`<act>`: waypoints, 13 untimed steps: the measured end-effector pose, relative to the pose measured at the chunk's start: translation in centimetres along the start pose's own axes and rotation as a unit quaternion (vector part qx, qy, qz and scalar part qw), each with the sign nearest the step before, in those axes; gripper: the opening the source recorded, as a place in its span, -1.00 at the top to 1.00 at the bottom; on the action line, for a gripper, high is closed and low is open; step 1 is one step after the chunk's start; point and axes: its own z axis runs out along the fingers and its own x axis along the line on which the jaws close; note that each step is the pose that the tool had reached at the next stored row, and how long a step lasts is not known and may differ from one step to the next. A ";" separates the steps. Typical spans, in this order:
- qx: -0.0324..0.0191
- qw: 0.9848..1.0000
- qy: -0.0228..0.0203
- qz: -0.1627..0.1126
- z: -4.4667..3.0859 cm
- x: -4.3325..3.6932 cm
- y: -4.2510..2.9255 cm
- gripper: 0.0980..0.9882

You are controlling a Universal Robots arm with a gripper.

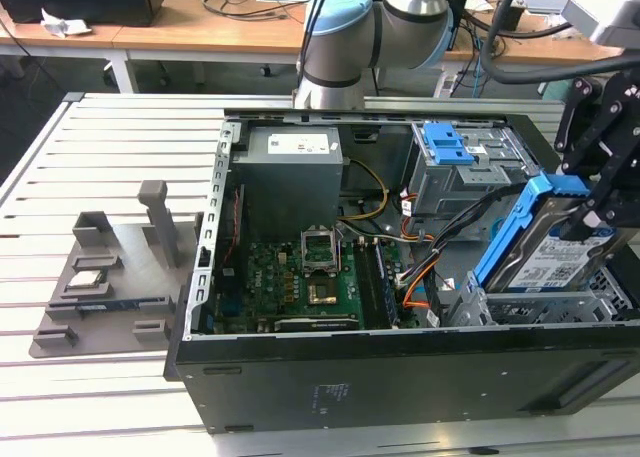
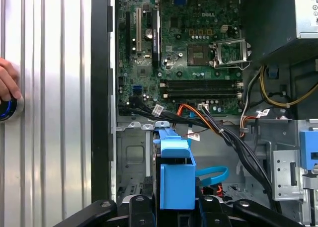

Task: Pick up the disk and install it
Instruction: 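Insert the disk into the insertion slot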

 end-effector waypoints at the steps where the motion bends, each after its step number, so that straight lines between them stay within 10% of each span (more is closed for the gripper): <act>1: 0.000 1.000 0.000 0.000 0.17 0.00 -0.01 0.40; 13: 0.000 1.000 0.000 0.000 2.72 0.04 -0.18 0.40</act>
